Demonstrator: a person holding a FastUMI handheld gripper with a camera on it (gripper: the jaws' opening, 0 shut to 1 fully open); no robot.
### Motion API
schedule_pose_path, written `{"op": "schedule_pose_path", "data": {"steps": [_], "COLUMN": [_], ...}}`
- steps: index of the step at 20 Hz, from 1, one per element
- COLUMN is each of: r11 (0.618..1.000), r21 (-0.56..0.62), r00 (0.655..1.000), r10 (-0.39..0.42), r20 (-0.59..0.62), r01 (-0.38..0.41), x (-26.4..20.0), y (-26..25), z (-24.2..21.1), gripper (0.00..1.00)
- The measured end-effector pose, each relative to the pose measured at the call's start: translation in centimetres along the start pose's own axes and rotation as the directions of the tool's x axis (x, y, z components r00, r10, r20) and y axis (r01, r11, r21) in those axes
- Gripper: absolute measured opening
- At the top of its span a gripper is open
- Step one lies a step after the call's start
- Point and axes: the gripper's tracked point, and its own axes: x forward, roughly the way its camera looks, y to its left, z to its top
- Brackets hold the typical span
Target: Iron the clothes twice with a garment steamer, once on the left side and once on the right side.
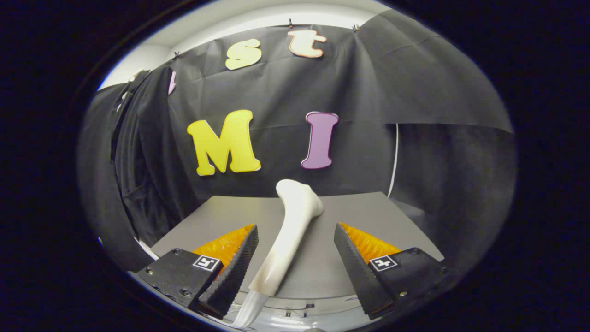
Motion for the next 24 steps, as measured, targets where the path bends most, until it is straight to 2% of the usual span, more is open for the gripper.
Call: {"op": "schedule_pose_path", "data": {"steps": [2,5,9,11,13,15,16,22,24], "r11": [1.000,1.000,0.999,0.999,0.999,0.996,0.992,0.988,0.983], "r21": [0.005,0.007,0.034,0.050,0.047,0.090,0.124,0.151,0.185], "r00": [0.999,0.994,0.981,0.980,0.979,0.977,0.967,0.972,0.971], "r10": [0.017,0.002,-0.007,0.012,-0.002,-0.008,0.014,0.005,0.031], "r20": [-0.040,-0.105,-0.194,-0.197,-0.204,-0.215,-0.254,-0.233,-0.238], "r01": [-0.017,-0.001,0.014,-0.003,0.012,0.028,0.018,0.032,0.014], "x": [1.7,3.9,5.5,6.0,6.2,6.3,6.4,6.3,5.9], "y": [0.4,0.3,-0.3,0.1,0.1,0.3,0.9,0.8,1.1], "z": [-0.5,-1.5,-3.5,-3.3,-3.6,-4.0,-5.0,-4.5,-4.3], "gripper": [1.00,0.99,0.85,0.75,0.66,0.62,0.60,0.51,0.45]}}
